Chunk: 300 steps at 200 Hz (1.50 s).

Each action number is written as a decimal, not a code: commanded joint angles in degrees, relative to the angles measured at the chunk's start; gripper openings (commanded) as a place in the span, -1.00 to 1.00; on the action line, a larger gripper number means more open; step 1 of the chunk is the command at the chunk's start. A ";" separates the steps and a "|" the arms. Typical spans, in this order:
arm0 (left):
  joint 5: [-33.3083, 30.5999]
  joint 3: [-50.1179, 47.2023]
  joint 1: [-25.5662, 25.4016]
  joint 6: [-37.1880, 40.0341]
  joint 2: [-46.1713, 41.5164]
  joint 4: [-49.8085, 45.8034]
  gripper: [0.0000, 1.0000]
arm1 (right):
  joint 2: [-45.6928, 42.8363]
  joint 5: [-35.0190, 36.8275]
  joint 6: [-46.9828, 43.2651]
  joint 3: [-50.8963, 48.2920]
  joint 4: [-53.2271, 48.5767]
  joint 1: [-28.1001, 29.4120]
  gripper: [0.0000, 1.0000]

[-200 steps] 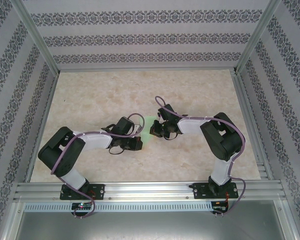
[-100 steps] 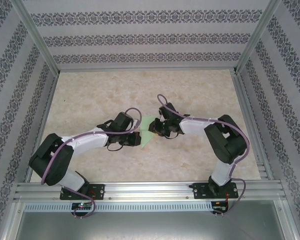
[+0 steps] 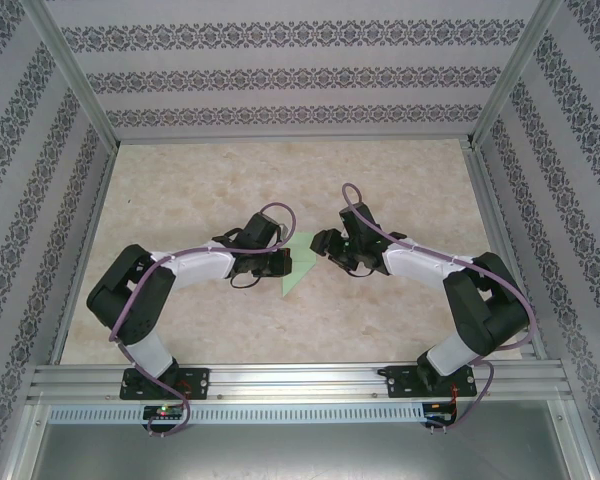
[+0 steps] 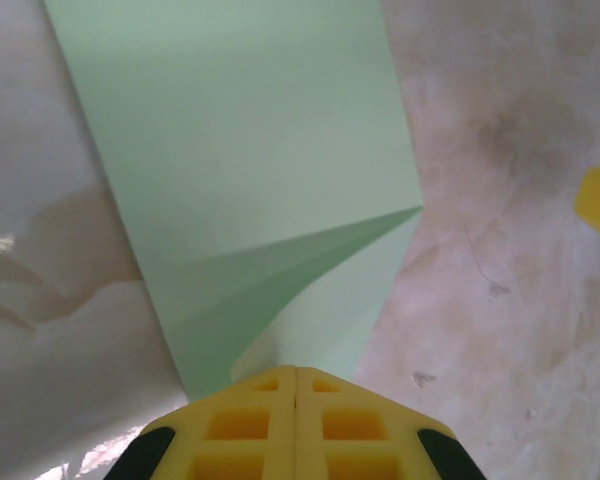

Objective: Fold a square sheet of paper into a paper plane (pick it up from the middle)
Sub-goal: Third fold the triangle at the center of the table, then fourth fold the wing at the center of the table.

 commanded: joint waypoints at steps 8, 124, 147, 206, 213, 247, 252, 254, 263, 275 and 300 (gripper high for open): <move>-4.55 1.36 -0.76 -0.74 1.35 -1.92 -0.99 | 2.26 -1.43 -0.28 1.21 -0.16 -0.22 0.08; -6.61 -2.06 -0.76 -2.29 3.17 -0.29 -0.99 | 10.17 -7.66 -1.19 3.96 4.19 0.67 -0.05; -6.83 -2.37 -0.74 -2.16 3.01 -0.43 -0.99 | 10.83 -8.17 -1.09 4.02 4.81 0.70 -0.05; -6.94 -2.69 -0.76 -2.15 2.57 -0.29 -0.99 | 12.86 -10.54 0.04 5.25 5.81 0.75 -0.08; -6.94 -2.77 -0.77 -2.14 2.48 -0.20 -0.99 | 12.82 -10.92 0.51 4.93 6.73 0.75 -0.09; -6.57 -2.92 -0.76 -2.46 2.35 -0.05 -0.98 | 12.77 -12.84 2.13 3.50 10.92 0.66 -0.17; -6.50 -2.96 -0.74 -2.46 2.32 0.01 -0.98 | 12.84 -13.10 2.37 3.29 11.29 0.66 -0.18; -6.50 -2.95 -0.75 -2.48 2.26 0.06 -0.99 | 12.85 -13.13 2.45 3.25 11.48 0.61 -0.19; -6.47 -3.04 -0.76 -2.55 2.18 0.08 -0.98 | 13.18 -13.63 2.75 3.14 11.98 0.57 -0.22; -6.50 -3.13 -0.76 -2.59 2.02 0.09 -0.98 | 13.62 -14.03 2.94 3.10 12.50 0.48 -0.25; -6.60 -2.99 -0.71 -2.58 1.52 -0.24 -0.94 | 14.60 -14.48 3.06 2.96 13.15 0.39 -0.40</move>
